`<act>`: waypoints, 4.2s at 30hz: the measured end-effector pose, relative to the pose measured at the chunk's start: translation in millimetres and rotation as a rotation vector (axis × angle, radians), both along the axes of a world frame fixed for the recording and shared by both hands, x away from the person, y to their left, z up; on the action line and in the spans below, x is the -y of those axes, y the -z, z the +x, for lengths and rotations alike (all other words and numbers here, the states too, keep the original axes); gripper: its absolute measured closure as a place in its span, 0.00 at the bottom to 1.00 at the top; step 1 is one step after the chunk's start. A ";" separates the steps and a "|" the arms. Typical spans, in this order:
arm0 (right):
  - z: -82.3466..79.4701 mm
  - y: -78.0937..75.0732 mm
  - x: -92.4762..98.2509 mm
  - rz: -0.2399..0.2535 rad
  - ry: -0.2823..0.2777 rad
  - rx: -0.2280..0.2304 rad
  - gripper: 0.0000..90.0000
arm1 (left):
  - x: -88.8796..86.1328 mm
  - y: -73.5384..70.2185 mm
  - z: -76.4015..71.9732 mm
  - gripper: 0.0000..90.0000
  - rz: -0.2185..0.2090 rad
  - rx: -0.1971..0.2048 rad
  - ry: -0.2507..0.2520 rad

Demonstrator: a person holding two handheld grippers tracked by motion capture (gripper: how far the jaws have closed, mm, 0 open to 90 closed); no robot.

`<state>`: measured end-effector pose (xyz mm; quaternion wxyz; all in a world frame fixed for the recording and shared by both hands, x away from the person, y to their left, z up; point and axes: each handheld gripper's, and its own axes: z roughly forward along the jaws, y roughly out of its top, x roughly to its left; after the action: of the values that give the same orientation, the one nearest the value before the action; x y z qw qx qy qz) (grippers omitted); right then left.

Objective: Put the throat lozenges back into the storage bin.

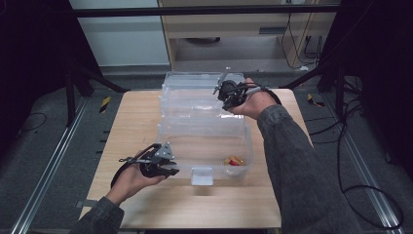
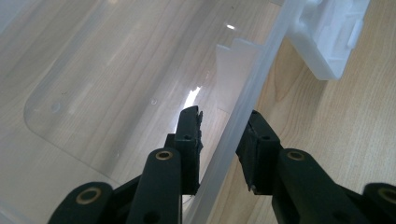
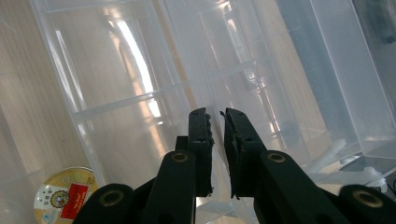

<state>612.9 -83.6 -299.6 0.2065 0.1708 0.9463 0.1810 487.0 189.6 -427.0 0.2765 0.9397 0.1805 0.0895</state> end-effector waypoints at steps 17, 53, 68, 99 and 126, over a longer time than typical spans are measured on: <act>-17.2 -3.2 2.3 0.039 -0.017 0.023 0.91 | 0.3 0.8 -2.0 0.77 -0.006 0.007 -0.015; -46.0 -4.1 0.8 0.051 -0.055 0.049 0.91 | 1.2 0.9 -3.2 0.76 -0.033 0.001 -0.034; -54.5 -2.6 2.0 0.065 -0.059 0.066 0.91 | 2.3 0.6 -4.8 0.75 -0.030 0.011 -0.042; -65.1 -1.0 1.4 0.058 -0.055 0.069 0.90 | 4.0 1.2 -6.7 0.75 -0.054 0.030 -0.052; -76.7 1.6 4.8 0.061 -0.076 0.057 0.91 | 3.4 1.6 -6.8 0.74 -0.058 0.037 -0.040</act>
<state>536.2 -88.4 -301.2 0.2210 0.1360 0.9398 0.2222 480.1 186.2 -428.5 0.3050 0.9257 0.1965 0.1071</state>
